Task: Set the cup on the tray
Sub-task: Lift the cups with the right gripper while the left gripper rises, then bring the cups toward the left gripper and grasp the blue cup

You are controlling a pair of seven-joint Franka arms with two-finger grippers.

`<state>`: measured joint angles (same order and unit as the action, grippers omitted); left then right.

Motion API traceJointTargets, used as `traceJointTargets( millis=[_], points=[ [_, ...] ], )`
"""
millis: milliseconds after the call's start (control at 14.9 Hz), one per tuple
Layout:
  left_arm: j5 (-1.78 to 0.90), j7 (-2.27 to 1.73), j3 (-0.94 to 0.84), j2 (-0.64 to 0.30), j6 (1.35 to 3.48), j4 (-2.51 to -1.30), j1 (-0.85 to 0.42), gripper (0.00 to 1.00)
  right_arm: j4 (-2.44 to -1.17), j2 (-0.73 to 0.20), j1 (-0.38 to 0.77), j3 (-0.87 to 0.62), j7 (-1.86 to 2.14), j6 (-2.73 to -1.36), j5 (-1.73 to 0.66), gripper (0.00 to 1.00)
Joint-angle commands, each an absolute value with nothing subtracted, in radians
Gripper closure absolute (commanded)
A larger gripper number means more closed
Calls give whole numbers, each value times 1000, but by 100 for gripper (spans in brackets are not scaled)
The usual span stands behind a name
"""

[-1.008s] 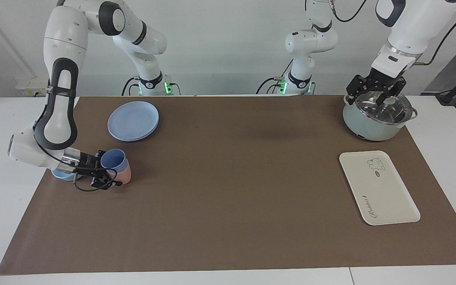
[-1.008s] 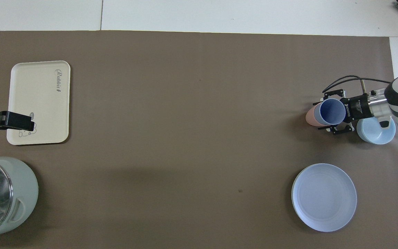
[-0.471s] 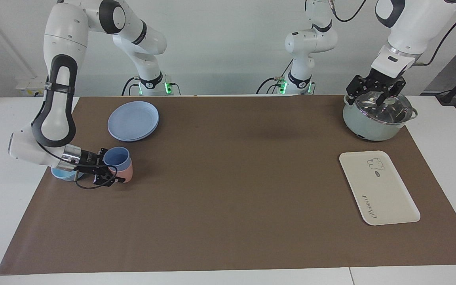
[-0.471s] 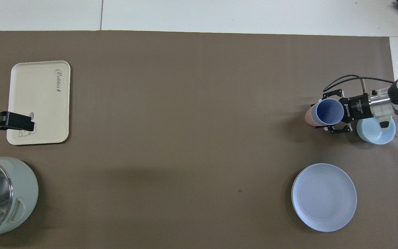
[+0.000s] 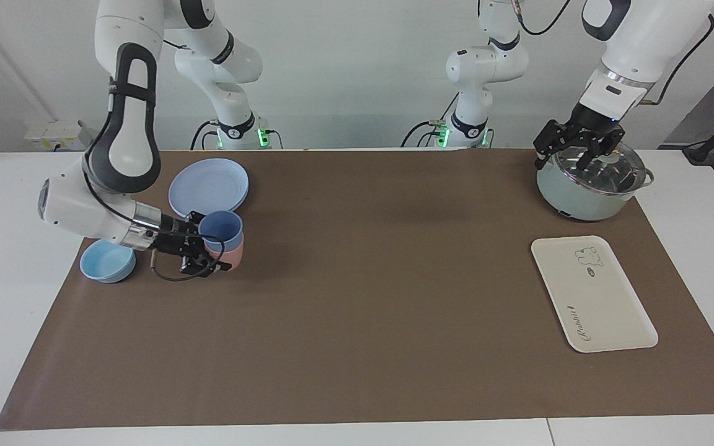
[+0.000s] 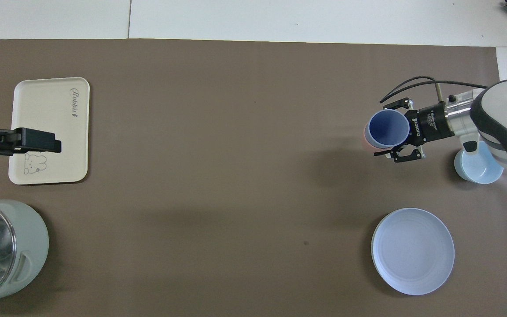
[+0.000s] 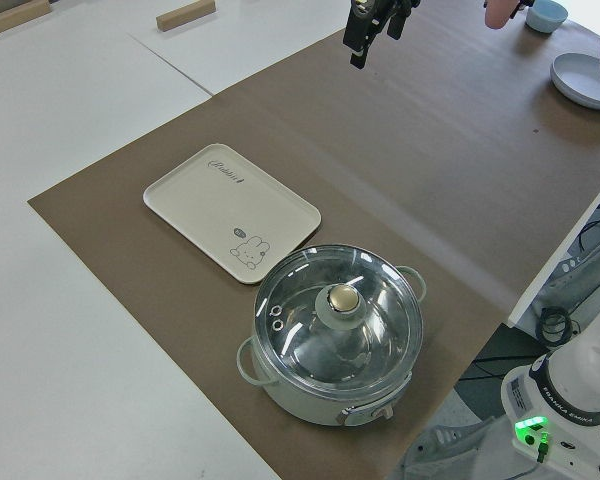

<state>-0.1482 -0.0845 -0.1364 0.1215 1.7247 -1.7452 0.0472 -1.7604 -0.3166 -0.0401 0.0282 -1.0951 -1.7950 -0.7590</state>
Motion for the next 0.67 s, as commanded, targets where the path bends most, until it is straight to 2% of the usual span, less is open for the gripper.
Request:
traceJointTargets(
  millis=[0,202,336,605],
  points=[
    [-186,-248,-132,149,1789,-1779,-59,0,-1796,-262,41,31,-1167,-1850,-770,100],
    [-202,-492,-133,152,1914,-1821,-210,0,-1790,-239,147,26,-1314,-1925,-770,100],
    [-230,-648,-132,146,2076,-1865,-300,3,-1784,-229,211,25,-1394,-1976,-772,100],
    [-270,-817,-132,85,2270,-1870,-402,24,-1784,-196,281,23,-1448,-1996,-770,100]
  ],
)
